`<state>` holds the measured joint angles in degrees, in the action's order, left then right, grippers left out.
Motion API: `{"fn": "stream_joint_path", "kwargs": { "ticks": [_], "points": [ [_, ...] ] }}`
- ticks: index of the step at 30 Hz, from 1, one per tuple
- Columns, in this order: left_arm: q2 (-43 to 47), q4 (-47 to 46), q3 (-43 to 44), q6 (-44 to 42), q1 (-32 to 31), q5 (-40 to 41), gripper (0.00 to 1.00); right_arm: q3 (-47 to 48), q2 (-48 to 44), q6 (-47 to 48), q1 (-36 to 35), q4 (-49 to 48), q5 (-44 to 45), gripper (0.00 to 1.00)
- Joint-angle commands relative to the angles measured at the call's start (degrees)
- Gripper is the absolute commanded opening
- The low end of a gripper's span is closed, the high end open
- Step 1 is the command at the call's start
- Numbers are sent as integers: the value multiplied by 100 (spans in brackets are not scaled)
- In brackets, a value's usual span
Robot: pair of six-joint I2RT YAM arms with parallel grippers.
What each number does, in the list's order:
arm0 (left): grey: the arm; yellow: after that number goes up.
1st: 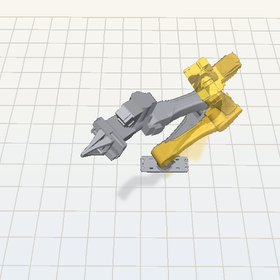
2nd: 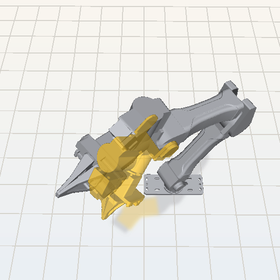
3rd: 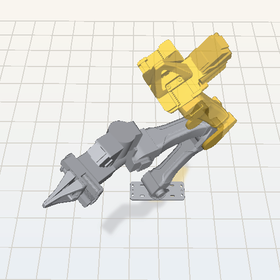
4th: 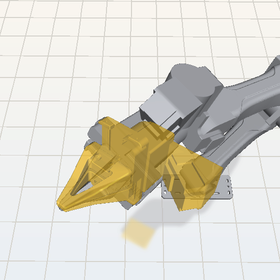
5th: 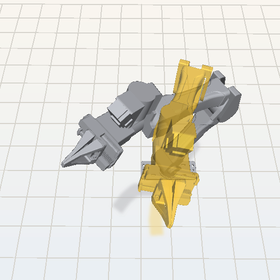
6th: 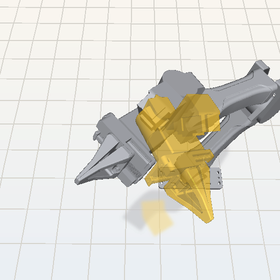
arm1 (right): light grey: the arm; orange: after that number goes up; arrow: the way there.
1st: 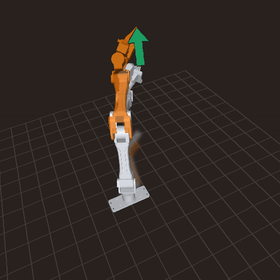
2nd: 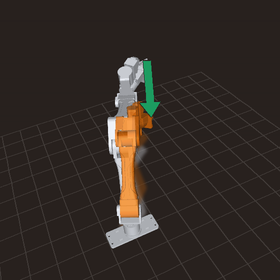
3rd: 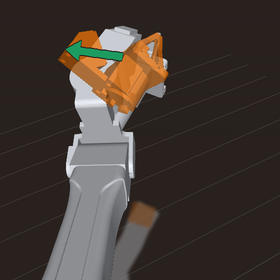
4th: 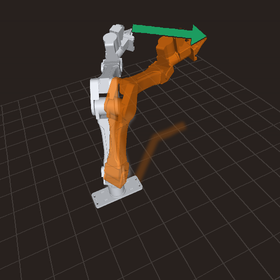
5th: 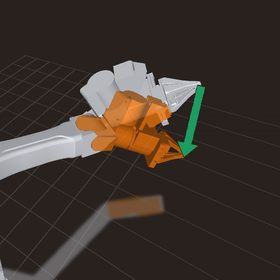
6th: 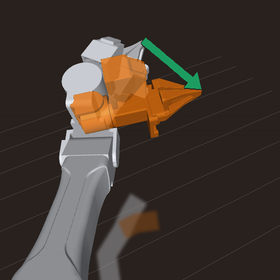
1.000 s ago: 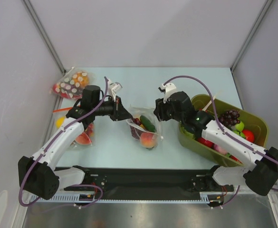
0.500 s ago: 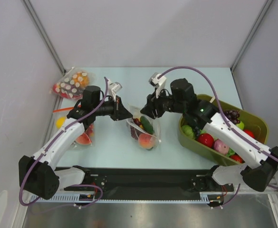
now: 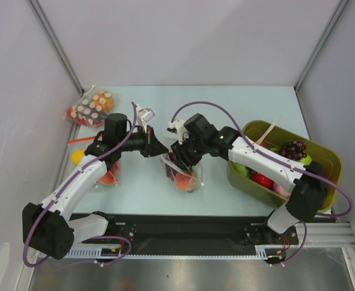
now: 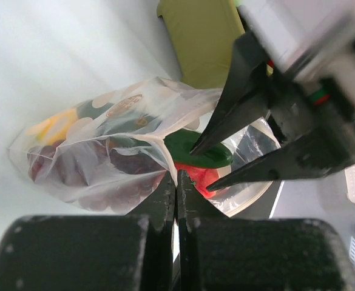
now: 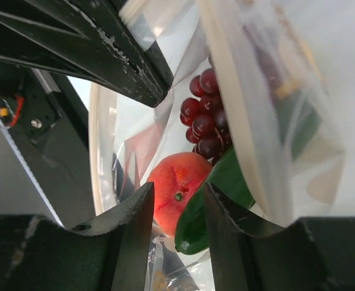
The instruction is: Open the zip-top bag and remove the fake food
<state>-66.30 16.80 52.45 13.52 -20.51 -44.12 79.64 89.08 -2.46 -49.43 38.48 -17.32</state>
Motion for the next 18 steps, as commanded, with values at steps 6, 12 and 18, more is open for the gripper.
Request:
{"fn": "stream_joint_path", "kwargs": {
  "ticks": [6,12,18],
  "points": [
    [188,-273,-6,11,-41,-71,0,570,417,70,-436,661,1642,48],
    [188,-282,-24,10,-32,-106,0,615,470,105,-550,872,2505,55],
    [223,-274,-24,-7,-40,-115,0,465,312,219,-489,564,2584,59]
  ]
}}
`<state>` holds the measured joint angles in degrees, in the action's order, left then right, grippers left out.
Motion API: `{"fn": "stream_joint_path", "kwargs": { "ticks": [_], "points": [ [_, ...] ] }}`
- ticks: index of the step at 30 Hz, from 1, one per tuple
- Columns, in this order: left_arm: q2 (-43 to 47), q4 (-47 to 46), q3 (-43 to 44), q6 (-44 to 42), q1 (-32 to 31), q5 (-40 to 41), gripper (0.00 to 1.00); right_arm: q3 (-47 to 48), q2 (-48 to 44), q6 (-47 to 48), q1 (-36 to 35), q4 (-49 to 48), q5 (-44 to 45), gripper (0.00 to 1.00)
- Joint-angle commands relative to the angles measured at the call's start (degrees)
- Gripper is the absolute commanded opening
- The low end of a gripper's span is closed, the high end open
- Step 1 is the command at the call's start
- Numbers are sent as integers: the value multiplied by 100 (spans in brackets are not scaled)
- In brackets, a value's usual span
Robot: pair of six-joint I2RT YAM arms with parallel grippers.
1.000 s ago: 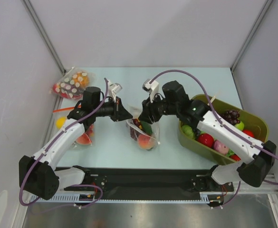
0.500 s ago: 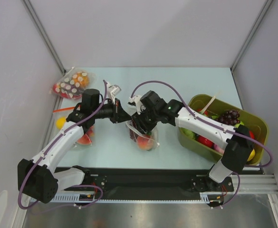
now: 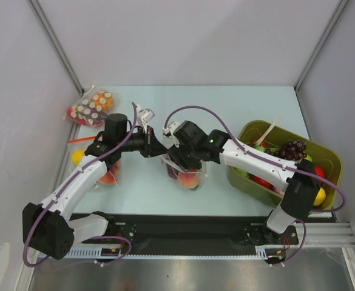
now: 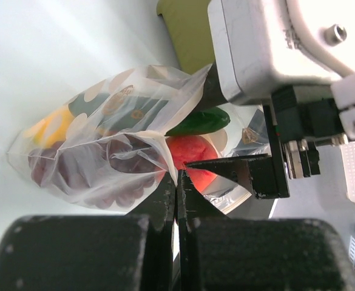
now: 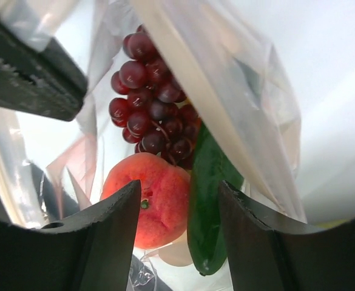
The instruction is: Open the zip-top bag and remove the fake food
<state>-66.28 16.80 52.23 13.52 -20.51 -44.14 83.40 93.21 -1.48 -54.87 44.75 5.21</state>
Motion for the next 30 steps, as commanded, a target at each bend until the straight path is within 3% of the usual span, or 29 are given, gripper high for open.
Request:
{"fn": "stream_joint_path", "kwargs": {
  "ticks": [1,8,17,21,22,25,30],
  "points": [
    [212,-273,-19,-16,-32,-121,0,80,-75,121,73,-63,383,60],
    [221,-256,-11,-33,-32,-121,0,-288,-57,121,240,-493,393,66],
    [203,-256,-2,-42,-32,-103,1,-263,276,306,398,-318,-353,64],
    [212,-247,-11,-42,-32,-103,0,-166,364,306,381,-91,-618,55],
    [203,-247,-11,-42,-40,-95,0,-148,365,306,381,-72,-618,45],
    [203,-247,-11,-42,-32,-69,0,-78,295,236,372,-63,-521,32],
    [195,-203,-11,-51,-41,19,0,62,-126,-45,389,-440,-310,31]
  ]
}}
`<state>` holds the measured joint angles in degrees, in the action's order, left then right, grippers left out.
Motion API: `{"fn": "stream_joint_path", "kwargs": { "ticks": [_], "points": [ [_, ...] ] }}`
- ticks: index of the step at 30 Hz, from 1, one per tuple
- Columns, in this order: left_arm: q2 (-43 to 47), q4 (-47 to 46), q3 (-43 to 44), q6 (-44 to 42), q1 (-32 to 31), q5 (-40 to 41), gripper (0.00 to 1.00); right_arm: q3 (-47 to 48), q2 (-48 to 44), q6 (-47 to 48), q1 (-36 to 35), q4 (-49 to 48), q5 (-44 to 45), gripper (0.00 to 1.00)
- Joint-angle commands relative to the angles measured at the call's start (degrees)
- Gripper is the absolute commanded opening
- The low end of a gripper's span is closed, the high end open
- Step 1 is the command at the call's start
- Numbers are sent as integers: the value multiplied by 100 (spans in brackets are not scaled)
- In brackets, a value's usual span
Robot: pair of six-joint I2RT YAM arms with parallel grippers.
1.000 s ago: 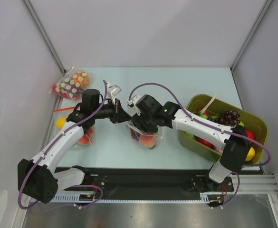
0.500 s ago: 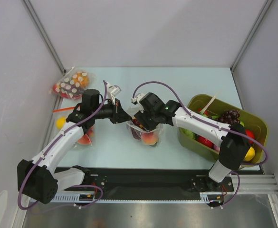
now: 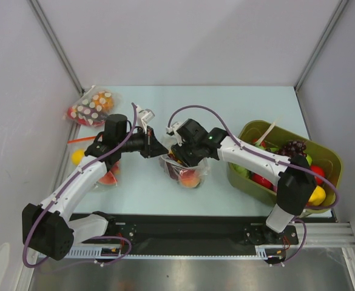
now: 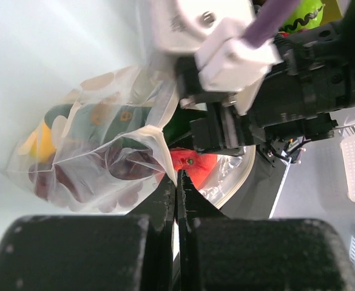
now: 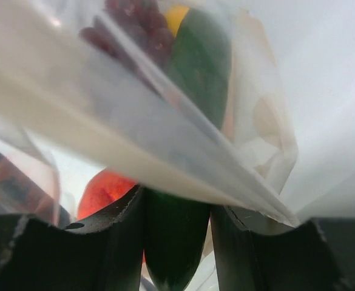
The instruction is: Open the zip-top bag and remove the fake food
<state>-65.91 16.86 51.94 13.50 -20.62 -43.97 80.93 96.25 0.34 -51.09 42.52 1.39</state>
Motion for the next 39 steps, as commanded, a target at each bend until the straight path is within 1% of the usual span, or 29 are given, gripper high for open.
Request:
{"fn": "stream_joint_path", "kwargs": {
  "ticks": [1,2,6,11,15,16,17,19,22,24,27,29,30,31,33,34,36,37,38,39],
  "points": [
    [131,-192,18,-58,-30,28,0,336,-518,-279,11,-279,81,32],
    [122,-183,26,-49,-30,89,0,388,-641,-367,11,-419,64,35],
    [96,-105,44,-84,-21,239,0,503,-826,-508,11,-508,-77,36],
    [105,-34,61,-102,-21,388,0,591,-1099,-596,20,-254,63,36],
    [105,28,79,-84,-21,573,0,565,-1415,-631,38,307,292,36],
    [113,54,79,-67,-21,652,0,530,-1581,-658,46,518,292,35],
    [113,63,79,-66,-21,713,0,521,-1678,-658,47,520,231,35],
    [140,89,79,-31,23,897,0,486,-1846,-728,82,888,-75,35],
    [157,63,53,56,111,951,0,345,-2241,-860,82,1389,-646,34],
    [157,45,44,118,207,943,0,292,-2583,-1008,82,1723,-789,33],
    [149,28,44,144,286,934,0,432,-3022,-1263,134,2189,-606,33],
    [149,28,35,153,322,907,0,512,-3234,-1352,292,2426,-430,34],
    [149,19,35,162,331,890,0,529,-3400,-1387,397,2471,-211,34],
    [140,19,35,162,339,890,0,503,-3489,-1431,650,2524,-140,34],
    [131,-7,26,171,348,846,0,442,-3551,-1475,1073,2629,430,33],
    [122,1,26,180,348,828,0,285,-3612,-1440,1545,2612,493,33],
    [96,10,26,180,348,802,0,74,-3683,-1379,2039,2323,460,32],
    [113,1,26,180,348,802,0,-58,-3718,-1344,2364,2191,337,32],
    [113,1,26,180,348,793,0,-268,-3736,-1274,2889,1955,214,31],
    [131,10,26,180,348,810,0,-383,-3745,-1264,3164,1822,91,31]
  ]
}}
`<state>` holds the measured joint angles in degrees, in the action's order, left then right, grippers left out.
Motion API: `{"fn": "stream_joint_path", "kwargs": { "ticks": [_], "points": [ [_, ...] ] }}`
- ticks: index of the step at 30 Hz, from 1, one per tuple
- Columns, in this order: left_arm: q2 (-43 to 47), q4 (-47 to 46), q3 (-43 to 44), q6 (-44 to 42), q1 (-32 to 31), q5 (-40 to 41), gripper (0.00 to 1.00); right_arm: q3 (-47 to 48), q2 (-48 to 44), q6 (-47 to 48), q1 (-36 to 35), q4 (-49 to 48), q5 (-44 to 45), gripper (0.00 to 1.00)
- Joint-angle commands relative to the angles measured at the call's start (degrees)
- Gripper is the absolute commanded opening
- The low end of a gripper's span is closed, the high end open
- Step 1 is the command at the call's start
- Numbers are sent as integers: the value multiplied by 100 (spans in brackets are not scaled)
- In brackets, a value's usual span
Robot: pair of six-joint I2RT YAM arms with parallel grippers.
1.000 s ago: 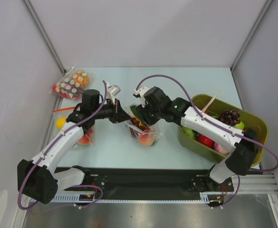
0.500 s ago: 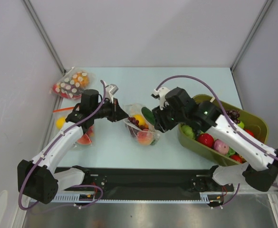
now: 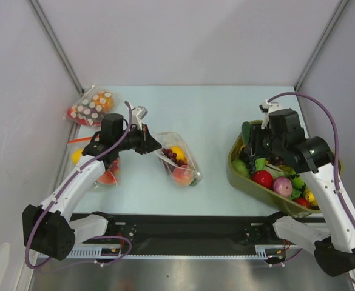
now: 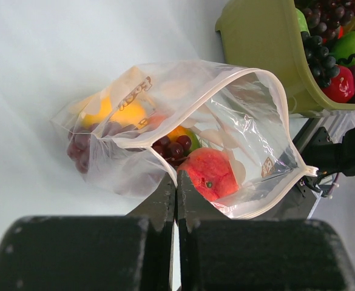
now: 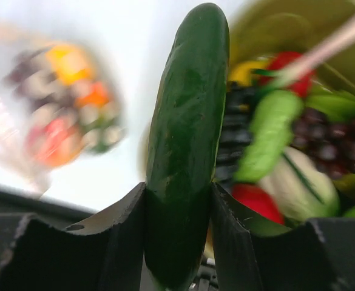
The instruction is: Open the zip-top bag and remove the fake food
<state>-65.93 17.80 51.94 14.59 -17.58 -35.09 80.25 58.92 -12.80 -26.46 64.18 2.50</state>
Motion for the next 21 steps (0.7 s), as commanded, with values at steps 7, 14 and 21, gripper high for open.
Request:
{"fn": "stream_joint_path", "kwargs": {
  "ticks": [7,14,21],
  "points": [
    [107,-75,26,62,45,-94,0,-826,76,84,1977,-1188,-734,32],
    [98,-84,26,62,45,-138,0,-967,278,41,2154,-1592,-1058,33],
    [107,-84,26,62,45,-130,0,-1204,367,5,2145,-1637,-1191,33]
  ]
}}
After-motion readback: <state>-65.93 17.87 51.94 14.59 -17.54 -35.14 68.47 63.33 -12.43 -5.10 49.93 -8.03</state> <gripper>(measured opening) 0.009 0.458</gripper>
